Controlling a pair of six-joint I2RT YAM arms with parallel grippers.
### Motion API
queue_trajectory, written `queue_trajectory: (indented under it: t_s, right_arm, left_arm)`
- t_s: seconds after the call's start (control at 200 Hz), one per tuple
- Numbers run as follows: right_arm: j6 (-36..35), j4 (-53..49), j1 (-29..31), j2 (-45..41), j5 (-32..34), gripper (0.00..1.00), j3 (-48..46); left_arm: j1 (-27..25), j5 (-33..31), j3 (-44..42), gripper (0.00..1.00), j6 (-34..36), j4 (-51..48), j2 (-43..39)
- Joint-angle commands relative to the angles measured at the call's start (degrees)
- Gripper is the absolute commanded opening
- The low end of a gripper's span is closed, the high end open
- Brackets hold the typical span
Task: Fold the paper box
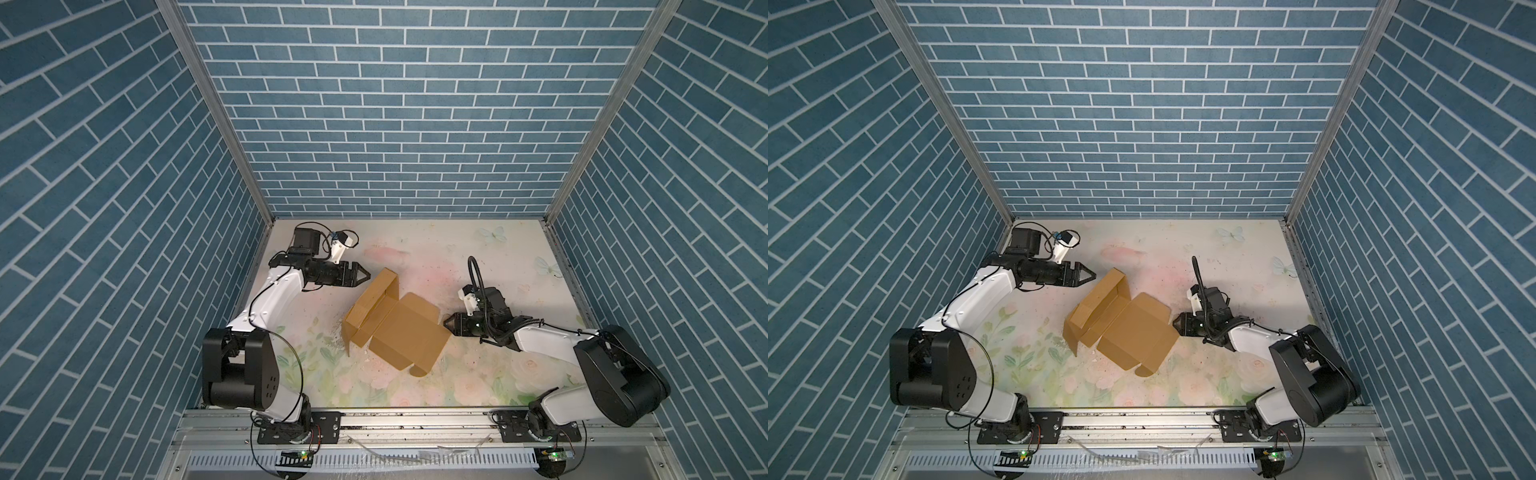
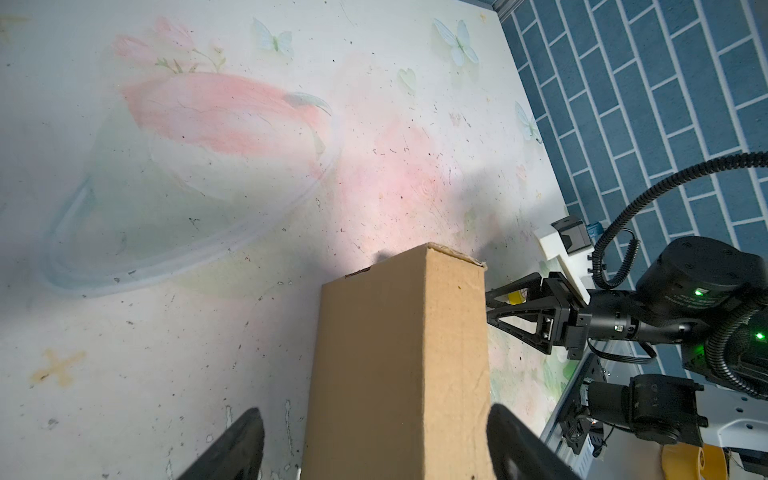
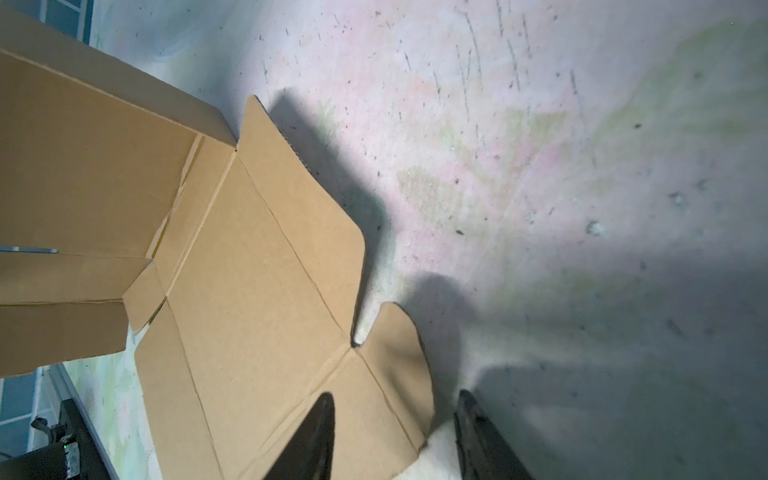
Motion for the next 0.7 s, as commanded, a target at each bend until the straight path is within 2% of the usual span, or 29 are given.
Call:
queue_trajectory:
  t_s: [0.0, 0.24, 0.485, 0.63, 0.695]
  right_arm:
    - [-2.9, 4.3, -0.5, 2.6, -4.2, 0.43, -0.5]
    - [-3.3, 7.7, -0.9, 4.7, -5.1, 0.29, -1.2]
    - [-6.9, 2.9, -2.0, 1.6, -5.7, 0.09, 1.1]
    - [-10.3, -2.6, -2.7, 0.4, -10.1, 0.00, 5.0]
    - [-12.8, -5.7, -2.8, -0.3, -12.0, 0.00, 6.8]
  left_arm:
    - [0.1, -0.2, 0.5, 0.86, 1.1, 0.2, 0.6]
    - [0.2, -0.2, 0.2, 0.86, 1.3, 0.3, -0.2]
    - [0.2, -0.6, 0.3, 0.86, 1.6, 0.1, -0.6]
    - [0.5, -1.9, 1.3, 0.86, 2.3, -0.9, -0.7]
    - [0.6, -3.0, 2.3, 0.88, 3.3, -1.8, -0.9]
